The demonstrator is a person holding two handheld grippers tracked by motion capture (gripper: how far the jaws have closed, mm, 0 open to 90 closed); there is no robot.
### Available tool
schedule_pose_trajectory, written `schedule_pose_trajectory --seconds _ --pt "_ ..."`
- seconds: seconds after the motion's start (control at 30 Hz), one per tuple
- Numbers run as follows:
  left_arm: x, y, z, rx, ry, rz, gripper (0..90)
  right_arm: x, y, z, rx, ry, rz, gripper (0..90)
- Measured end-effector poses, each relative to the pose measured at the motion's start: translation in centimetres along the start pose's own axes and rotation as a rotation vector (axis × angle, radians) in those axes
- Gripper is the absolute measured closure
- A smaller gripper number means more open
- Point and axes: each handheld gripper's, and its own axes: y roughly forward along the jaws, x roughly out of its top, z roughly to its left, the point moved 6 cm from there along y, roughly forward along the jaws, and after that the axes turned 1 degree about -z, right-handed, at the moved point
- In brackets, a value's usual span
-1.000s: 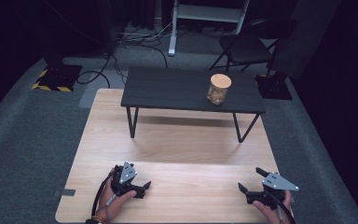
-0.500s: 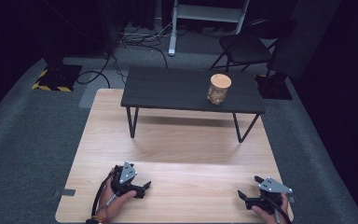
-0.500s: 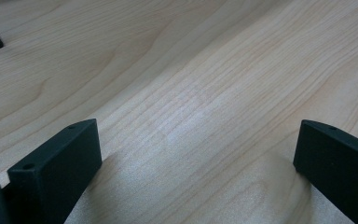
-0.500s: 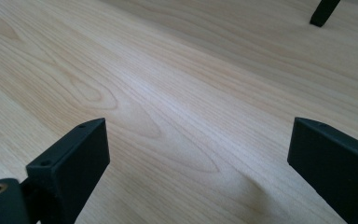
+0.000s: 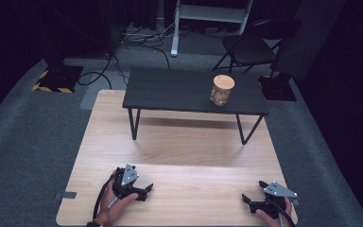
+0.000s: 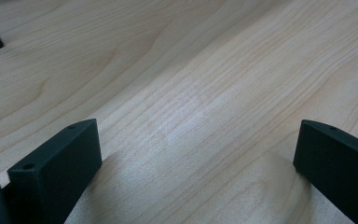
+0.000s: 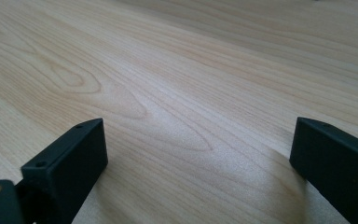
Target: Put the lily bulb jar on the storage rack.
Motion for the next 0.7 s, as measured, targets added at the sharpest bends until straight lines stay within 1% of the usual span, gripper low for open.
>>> schedule_pose_trajectory --seconds 0.03,0.37,0.7 --pt "0.0 0.0 0.0 0.0 0.0 0.0 0.7 -0.33 0.01 -0.02 -0.002 0.002 -0.016 3.0" --pt "0.0 0.0 0.01 0.0 0.0 0.0 0.7 -0.31 0.05 0.07 -0.019 0.011 -0.017 2.9" --pt "0.0 0.0 0.01 0.0 0.0 0.0 0.7 -0.32 0.05 0.09 -0.022 0.012 -0.017 2.9"
